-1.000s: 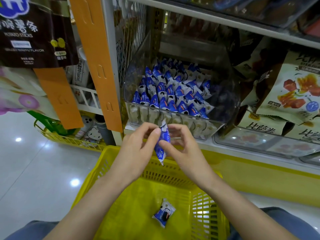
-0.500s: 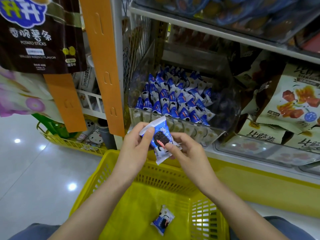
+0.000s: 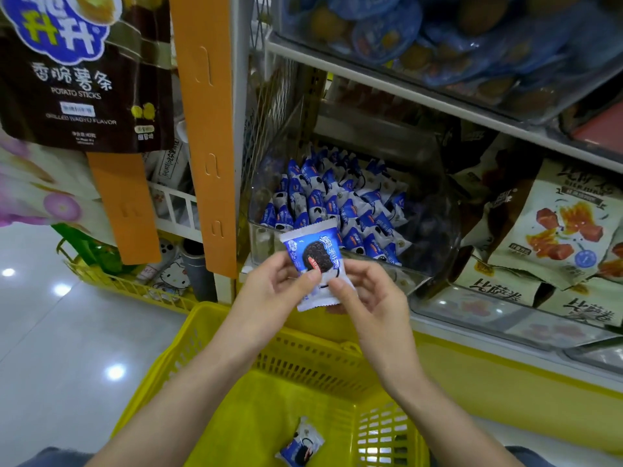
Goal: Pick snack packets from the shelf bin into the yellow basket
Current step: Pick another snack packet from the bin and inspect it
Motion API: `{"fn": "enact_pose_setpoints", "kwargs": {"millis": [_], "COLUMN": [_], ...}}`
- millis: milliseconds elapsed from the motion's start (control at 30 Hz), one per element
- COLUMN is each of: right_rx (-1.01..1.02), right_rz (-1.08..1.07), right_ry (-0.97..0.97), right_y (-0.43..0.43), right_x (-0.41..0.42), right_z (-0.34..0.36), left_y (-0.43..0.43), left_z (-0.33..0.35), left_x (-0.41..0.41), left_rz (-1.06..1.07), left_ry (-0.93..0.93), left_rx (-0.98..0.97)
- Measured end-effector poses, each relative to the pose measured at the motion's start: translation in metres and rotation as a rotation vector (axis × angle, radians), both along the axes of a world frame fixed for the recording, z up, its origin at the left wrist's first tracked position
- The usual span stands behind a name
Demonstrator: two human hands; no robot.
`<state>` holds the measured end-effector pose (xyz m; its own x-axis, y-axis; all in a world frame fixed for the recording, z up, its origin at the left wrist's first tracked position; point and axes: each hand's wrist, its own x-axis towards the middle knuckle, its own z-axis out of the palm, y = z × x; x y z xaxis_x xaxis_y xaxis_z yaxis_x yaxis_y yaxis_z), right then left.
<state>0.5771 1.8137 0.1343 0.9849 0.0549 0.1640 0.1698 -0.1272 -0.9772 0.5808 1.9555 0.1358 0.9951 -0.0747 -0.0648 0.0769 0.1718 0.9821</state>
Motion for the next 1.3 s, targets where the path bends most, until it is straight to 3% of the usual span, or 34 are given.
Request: {"fn": "enact_pose_setpoints", "kwargs": {"millis": [133, 267, 367, 467, 633, 1000, 1200, 1300], "right_rx": [-0.248, -0.440, -0.685, -0.796, -0.812, -0.937, -1.109, -0.971], "right_rz": [0.036, -0.173, -0.277, -0.334, -0.481, -0.534, -0.662, -0.668], "right_ry": [-0.146, -0.182, -0.073, 0.157, 0.275, 0.202, -0.098, -0.253], "right_y": [-0.008, -0.023, -0.032, -0.038, -0.038, -0.038, -0.028, -0.019], "right_x": [0.021, 0.079, 0.125, 0.157, 0.181, 0.194, 0.172, 0.156], "right_z": [0.023, 0.039, 0.035, 0.024, 0.014, 0.014, 0.029, 0.051], "left_y": [0.008, 0.015, 0.019, 0.024, 0.033, 0.038, 0.037, 0.035], "left_z": [0.012, 0.018, 0.017, 0.014, 0.009, 0.007, 0.009, 0.012], "left_x": [0.012, 0.026, 0.033, 0.038, 0.042, 0.044, 0.043, 0.041], "left_rz": [0.026, 0.073, 0.088, 0.091, 0.077, 0.057, 0.050, 0.082], "left_ry": [-0.105, -0.145, -0.156, -0.171, -0.188, -0.207, -0.193, -0.178], "left_rx": [0.009, -0.026, -0.055, -0.086, -0.114, -0.152, -0.174, -0.160]}}
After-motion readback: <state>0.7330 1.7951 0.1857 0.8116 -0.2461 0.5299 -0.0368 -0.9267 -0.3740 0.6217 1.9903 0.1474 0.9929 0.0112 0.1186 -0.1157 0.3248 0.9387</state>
